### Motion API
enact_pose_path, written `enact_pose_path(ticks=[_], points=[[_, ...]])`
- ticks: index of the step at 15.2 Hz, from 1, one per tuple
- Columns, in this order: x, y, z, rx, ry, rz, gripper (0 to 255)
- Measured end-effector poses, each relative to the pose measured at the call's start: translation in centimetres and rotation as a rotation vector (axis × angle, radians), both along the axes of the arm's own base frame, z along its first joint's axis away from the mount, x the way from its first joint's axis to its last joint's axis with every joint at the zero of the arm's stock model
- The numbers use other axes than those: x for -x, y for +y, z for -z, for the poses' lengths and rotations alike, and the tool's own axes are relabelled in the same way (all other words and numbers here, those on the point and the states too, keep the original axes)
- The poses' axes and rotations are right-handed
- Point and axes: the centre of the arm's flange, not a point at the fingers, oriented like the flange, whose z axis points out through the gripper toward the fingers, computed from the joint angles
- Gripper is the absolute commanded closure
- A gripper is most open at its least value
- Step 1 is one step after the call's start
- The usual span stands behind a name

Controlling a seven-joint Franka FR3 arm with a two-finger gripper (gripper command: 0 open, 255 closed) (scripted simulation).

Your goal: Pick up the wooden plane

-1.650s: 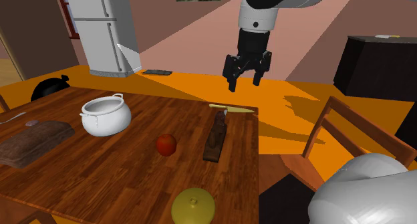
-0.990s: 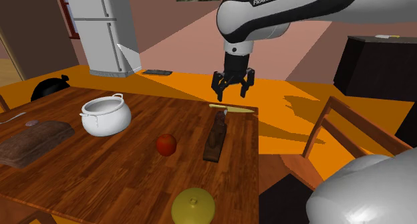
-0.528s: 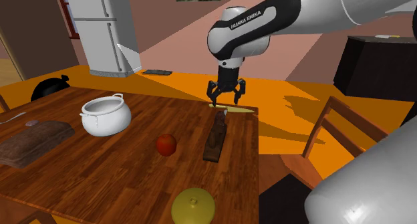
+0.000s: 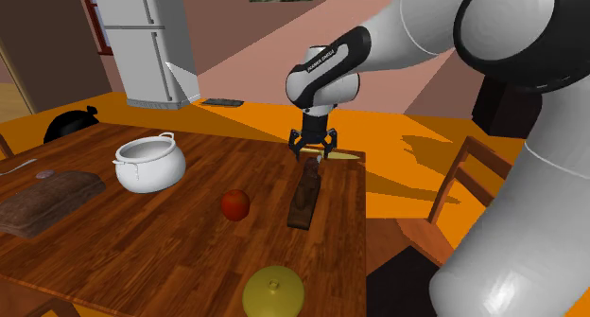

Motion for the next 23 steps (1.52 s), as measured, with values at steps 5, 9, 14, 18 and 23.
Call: enact_pose_path(ticks=[5,9,14,18,23], points=[[-4.4,-2.7,4.7,-0.014,0.016,0.082,0],[-7.6,-5.1,8.5,-0.025,0.03,0.147,0],[-8.5,-5.6,11.3,-0.028,0.035,0.169,0],[-8.7,-5.7,13.4,-0.028,0.035,0.17,0],[-8.6,-5.7,13.7,-0.028,0.034,0.17,255]])
